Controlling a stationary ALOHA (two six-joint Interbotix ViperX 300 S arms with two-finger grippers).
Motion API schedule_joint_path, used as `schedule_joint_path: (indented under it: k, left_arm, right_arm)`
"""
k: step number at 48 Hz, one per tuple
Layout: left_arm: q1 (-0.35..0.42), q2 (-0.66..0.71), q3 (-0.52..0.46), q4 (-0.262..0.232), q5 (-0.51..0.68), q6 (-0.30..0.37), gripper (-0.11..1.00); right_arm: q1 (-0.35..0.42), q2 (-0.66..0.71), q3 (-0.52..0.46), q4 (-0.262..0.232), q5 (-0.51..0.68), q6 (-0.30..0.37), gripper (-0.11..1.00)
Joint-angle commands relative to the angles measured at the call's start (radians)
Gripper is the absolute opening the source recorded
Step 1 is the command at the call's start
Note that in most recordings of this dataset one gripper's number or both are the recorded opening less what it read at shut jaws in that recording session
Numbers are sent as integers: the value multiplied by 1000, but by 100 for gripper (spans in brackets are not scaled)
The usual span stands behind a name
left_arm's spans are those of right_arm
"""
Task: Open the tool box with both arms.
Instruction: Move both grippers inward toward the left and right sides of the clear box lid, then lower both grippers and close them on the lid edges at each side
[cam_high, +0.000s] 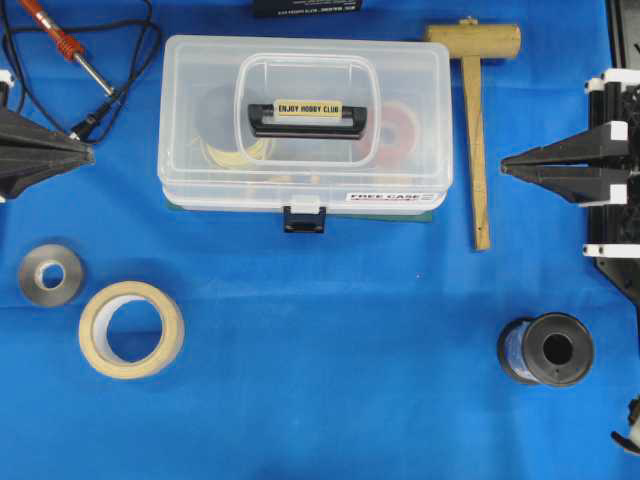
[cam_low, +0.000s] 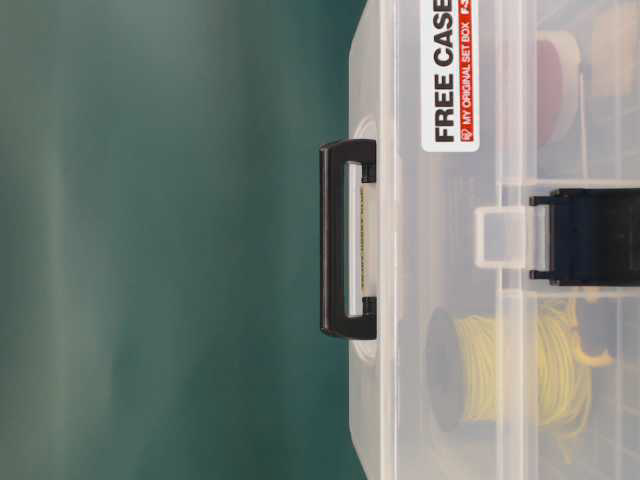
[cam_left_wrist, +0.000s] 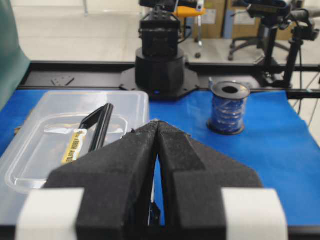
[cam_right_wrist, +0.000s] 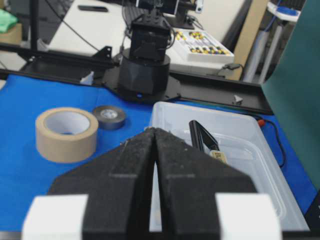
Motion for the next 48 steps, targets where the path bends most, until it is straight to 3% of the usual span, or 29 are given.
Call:
schedule_joint_path:
  k: [1, 13, 28, 33, 42, 44, 48]
  left_arm:
    - [5, 9, -25, -26, 31, 28, 0]
    - [34, -9, -28, -28, 109, 52, 0]
    - [152, -3, -18, -29, 281, 54, 2]
    - [192, 9, -11, -28, 322, 48, 25]
    - [259, 52, 11, -28, 383, 55, 80]
    - [270, 64, 14, -29, 387, 55, 87]
    - [287, 98, 20, -28, 382, 58, 93]
  right_arm:
    - [-5, 8, -32, -2, -2, -9, 0]
    - [-28, 6, -44, 3, 124, 9, 0]
    - [-124, 9, -46, 34, 311, 31, 2]
    - [-172, 28, -44, 35, 397, 41, 24]
    - [-219, 80, -38, 31, 520, 41, 79]
    - [-230, 92, -37, 31, 532, 41, 86]
    - [-249, 117, -32, 31, 554, 41, 84]
